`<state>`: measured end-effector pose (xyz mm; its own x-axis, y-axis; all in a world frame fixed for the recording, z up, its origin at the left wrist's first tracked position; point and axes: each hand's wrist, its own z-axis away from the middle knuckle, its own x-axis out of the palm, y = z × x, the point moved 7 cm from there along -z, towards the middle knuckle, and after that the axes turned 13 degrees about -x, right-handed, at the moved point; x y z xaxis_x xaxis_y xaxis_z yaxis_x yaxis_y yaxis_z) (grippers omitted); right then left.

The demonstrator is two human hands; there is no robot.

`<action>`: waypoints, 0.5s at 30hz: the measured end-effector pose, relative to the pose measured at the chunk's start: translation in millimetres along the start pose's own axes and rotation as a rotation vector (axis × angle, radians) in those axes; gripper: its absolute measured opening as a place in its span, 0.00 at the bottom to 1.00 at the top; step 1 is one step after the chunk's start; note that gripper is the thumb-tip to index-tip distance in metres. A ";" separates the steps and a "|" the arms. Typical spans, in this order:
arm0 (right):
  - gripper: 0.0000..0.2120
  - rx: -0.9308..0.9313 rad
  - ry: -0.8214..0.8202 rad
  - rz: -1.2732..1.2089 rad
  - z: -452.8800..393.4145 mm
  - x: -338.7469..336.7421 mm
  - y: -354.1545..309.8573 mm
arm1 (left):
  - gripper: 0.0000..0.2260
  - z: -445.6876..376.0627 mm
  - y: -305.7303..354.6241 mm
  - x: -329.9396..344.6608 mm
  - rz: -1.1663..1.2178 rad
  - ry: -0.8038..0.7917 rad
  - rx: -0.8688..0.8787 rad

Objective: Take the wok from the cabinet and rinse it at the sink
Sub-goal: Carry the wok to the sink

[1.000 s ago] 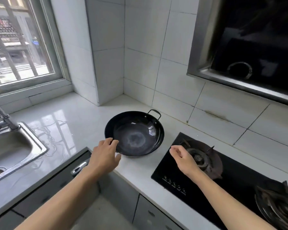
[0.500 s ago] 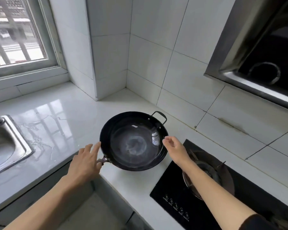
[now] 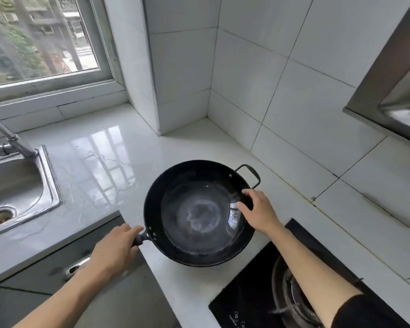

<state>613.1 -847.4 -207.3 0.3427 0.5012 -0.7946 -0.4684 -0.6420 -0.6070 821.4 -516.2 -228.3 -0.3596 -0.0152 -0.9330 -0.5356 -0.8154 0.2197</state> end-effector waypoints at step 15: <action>0.26 -0.607 -0.353 0.278 41.0 20.7 3.1 | 0.14 3.1 0.7 6.6 0.002 0.136 0.134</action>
<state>585.3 -815.2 -225.0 -0.0519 0.3650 -0.9296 0.0660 -0.9275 -0.3679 816.3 -515.1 -233.4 -0.2595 -0.1023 -0.9603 -0.6355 -0.7307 0.2495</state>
